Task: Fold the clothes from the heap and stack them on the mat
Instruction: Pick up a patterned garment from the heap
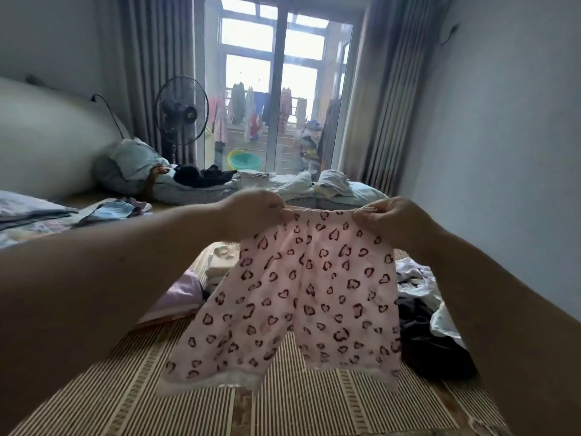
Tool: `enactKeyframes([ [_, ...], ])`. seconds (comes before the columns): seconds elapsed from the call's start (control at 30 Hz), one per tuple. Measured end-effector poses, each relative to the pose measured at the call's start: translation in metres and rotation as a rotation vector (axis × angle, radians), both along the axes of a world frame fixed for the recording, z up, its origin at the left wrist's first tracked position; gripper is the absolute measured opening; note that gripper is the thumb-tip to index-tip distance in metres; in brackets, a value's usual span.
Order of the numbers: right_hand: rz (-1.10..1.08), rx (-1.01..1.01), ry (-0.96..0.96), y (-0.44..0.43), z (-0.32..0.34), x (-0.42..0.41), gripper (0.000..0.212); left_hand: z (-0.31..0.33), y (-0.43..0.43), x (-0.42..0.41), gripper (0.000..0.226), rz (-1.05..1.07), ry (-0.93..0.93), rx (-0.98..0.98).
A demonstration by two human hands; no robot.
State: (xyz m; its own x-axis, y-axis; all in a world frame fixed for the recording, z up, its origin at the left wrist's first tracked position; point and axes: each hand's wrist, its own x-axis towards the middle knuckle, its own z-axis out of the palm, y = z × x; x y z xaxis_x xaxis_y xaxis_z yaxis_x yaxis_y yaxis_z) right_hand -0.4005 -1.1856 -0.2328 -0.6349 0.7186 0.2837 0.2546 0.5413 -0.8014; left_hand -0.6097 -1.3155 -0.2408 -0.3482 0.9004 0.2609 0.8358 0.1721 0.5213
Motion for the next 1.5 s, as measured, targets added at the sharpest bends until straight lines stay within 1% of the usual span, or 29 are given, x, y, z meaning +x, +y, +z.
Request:
enactKeyframes([
  [0.1,-0.066,-0.061,0.083,-0.005,-0.006,-0.022,0.017,0.016,0.001,-0.006,0.032,0.144,0.013,-0.025],
  [0.17,-0.126,-0.059,0.063,-0.014,-0.016,-0.038,0.015,0.018,0.002,-0.004,0.028,0.268,-0.034,-0.068],
  [0.23,-0.177,-0.082,0.058,-0.031,-0.027,-0.051,0.023,0.014,0.003,0.000,0.021,0.303,-0.250,-0.086],
  [0.3,-0.126,-0.101,0.092,-0.046,-0.041,-0.065,0.028,0.007,0.003,0.008,0.016,0.243,-0.509,-0.124],
  [0.33,-0.095,-0.144,0.152,-0.054,-0.044,-0.071,0.027,0.003,0.001,0.012,0.012,0.199,-0.624,-0.140],
  [0.37,-0.061,-0.185,0.196,-0.057,-0.049,-0.076,0.020,0.000,0.001,0.016,0.012,0.158,-0.721,-0.152],
  [0.4,-0.034,-0.274,0.232,-0.061,-0.048,-0.079,0.013,-0.001,0.000,0.018,0.019,0.120,-0.799,-0.165],
  [0.47,0.038,-0.361,0.241,-0.067,-0.047,-0.076,0.028,0.001,-0.004,0.019,0.035,0.075,-0.903,-0.176],
  [0.5,0.102,-0.439,0.239,-0.070,-0.045,-0.075,0.029,0.002,-0.007,0.017,0.040,0.070,-0.924,-0.175],
  [0.53,0.173,-0.408,0.203,-0.068,-0.045,-0.074,0.031,0.004,-0.010,0.015,0.044,0.064,-0.927,-0.176],
  [0.57,0.200,-0.405,0.191,-0.065,-0.044,-0.072,0.032,0.007,-0.014,0.013,0.046,0.048,-0.915,-0.190],
  [0.67,0.249,-0.268,0.069,-0.058,-0.040,-0.069,0.030,0.007,-0.022,0.011,0.046,-0.021,-0.865,-0.221],
  [0.73,0.304,-0.209,-0.006,-0.057,-0.034,-0.070,0.029,0.005,-0.025,0.011,0.045,-0.070,-0.855,-0.219],
  [0.83,0.346,-0.176,-0.091,-0.057,-0.031,-0.068,0.028,0.001,-0.031,0.009,0.039,-0.132,-0.857,-0.252],
  [0.9,0.331,-0.166,-0.101,-0.055,-0.030,-0.067,0.024,-0.002,-0.033,0.007,0.034,-0.127,-0.792,-0.233],
  [0.93,0.331,-0.184,-0.096,-0.053,-0.029,-0.065,0.023,-0.005,-0.033,0.003,0.032,-0.098,-0.700,-0.188],
  [0.97,0.354,-0.222,-0.079,-0.051,-0.029,-0.064,0.025,-0.008,-0.034,-0.001,0.035,-0.052,-0.592,-0.135],
  [1.0,0.395,-0.268,-0.064,-0.049,-0.028,-0.064,0.028,-0.012,-0.034,-0.005,0.049,-0.011,-0.508,-0.082],
  [1.03,0.440,-0.318,-0.046,-0.047,-0.027,-0.062,0.032,-0.016,-0.034,-0.008,0.072,0.007,-0.481,-0.043],
  [1.07,0.472,-0.357,-0.022,-0.046,-0.025,-0.061,0.035,-0.021,-0.034,-0.012,0.092,-0.023,-0.506,-0.038],
  [1.1,0.485,-0.387,0.004,-0.044,-0.024,-0.060,0.038,-0.028,-0.032,-0.016,0.092,-0.100,-0.562,-0.051],
  [1.13,0.475,-0.405,0.018,-0.042,-0.023,-0.060,0.040,-0.033,-0.030,-0.019,0.071,-0.193,-0.595,-0.078],
  [1.17,0.448,-0.401,0.016,-0.040,-0.023,-0.060,0.042,-0.036,-0.029,-0.020,0.044,-0.258,-0.617,-0.103],
  [1.2,0.420,-0.367,-0.007,-0.037,-0.025,-0.060,0.042,-0.040,-0.026,-0.022,0.026,-0.287,-0.630,-0.110],
  [1.23,0.391,-0.301,-0.051,-0.033,-0.026,-0.060,0.041,-0.042,-0.024,-0.023,0.017,-0.286,-0.657,-0.102],
  [1.3,0.363,-0.148,-0.187,-0.024,-0.030,-0.060,0.038,-0.046,-0.014,-0.025,0.013,-0.249,-0.705,-0.085],
  [1.37,0.306,-0.062,-0.293,-0.013,-0.034,-0.066,0.032,-0.050,-0.003,-0.025,0.009,-0.206,-0.720,-0.095],
  [1.43,0.212,-0.041,-0.337,0.001,-0.038,-0.078,0.025,-0.051,0.012,-0.026,0.009,-0.110,-0.648,-0.102],
  [1.5,0.145,0.022,-0.336,0.014,-0.043,-0.090,0.023,-0.049,0.028,-0.028,0.010,-0.025,-0.511,-0.092],
])
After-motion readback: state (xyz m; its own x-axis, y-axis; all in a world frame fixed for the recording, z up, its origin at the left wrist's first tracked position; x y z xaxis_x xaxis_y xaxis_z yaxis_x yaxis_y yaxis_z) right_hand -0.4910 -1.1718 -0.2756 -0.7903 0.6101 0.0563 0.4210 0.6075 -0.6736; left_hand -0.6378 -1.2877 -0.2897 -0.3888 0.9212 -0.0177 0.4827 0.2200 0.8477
